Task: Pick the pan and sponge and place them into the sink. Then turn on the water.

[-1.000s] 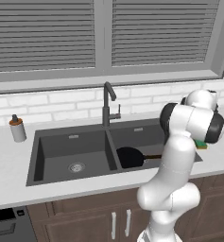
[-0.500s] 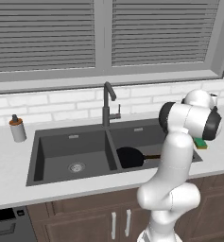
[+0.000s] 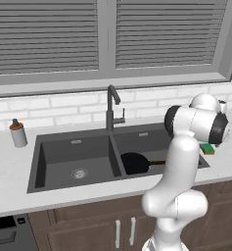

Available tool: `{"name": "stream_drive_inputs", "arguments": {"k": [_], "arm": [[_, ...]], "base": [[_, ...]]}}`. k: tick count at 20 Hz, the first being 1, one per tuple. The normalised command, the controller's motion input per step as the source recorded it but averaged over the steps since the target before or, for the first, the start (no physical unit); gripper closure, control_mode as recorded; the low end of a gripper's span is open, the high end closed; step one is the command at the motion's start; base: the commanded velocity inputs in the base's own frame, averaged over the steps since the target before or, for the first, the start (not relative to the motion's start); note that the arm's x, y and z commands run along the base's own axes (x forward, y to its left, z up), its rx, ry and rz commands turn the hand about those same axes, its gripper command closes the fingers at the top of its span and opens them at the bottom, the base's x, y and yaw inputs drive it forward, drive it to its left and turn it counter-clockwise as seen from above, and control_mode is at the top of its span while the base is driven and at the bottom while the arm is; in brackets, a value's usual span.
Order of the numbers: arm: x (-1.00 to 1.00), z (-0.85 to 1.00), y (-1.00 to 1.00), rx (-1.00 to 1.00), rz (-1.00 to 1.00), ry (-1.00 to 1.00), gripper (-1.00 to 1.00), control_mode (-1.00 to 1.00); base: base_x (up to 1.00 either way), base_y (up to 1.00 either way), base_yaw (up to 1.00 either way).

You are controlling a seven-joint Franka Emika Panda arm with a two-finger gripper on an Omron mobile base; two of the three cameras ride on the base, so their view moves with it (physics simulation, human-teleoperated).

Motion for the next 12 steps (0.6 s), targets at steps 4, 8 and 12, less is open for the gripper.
{"name": "stream_drive_inputs", "arguments": {"k": [4,8,12], "arm": [[0.06,-0.15,-0.11,0.00,0.00,-0.04,-1.00,-1.00],[0.05,-0.16,-0.09,0.00,0.00,-0.03,-1.00,-1.00],[0.01,-0.22,0.00,0.00,0.00,-0.03,-1.00,-1.00]], "base": [[0.00,0.00,0.00],[0.00,0.00,0.00],[0.00,0.00,0.00]]}}
